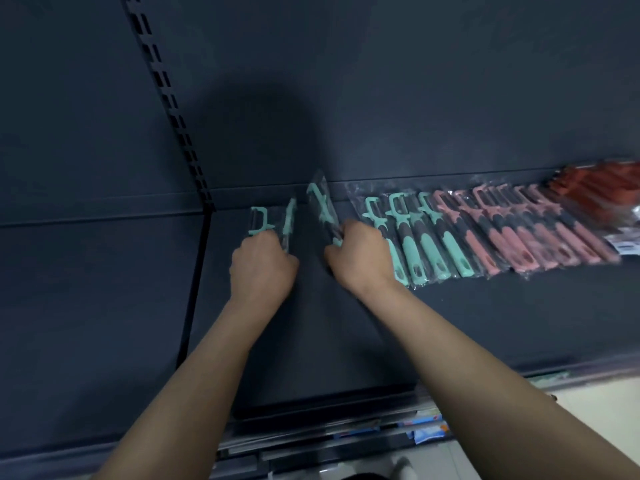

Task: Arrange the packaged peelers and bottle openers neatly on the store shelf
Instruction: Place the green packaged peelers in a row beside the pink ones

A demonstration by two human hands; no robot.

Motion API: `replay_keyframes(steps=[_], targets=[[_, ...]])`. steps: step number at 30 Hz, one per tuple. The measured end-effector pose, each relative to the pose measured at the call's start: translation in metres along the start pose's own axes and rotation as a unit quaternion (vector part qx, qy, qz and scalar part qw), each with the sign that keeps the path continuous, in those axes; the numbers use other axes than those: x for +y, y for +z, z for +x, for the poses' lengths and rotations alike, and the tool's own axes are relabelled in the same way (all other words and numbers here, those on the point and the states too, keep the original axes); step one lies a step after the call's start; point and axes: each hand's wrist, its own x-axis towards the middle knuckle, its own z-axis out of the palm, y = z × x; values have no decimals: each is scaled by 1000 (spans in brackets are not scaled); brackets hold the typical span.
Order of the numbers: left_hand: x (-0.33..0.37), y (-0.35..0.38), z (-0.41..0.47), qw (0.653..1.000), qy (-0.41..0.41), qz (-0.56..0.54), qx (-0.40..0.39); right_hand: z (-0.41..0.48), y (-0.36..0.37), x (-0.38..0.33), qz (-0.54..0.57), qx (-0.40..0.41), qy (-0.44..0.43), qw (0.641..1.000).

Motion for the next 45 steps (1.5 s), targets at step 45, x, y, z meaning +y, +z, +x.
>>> replay_keyframes(steps=[45], targets=[[41, 49, 23, 967, -74, -217, -109, 41, -31, 76, -60, 27, -77, 995]])
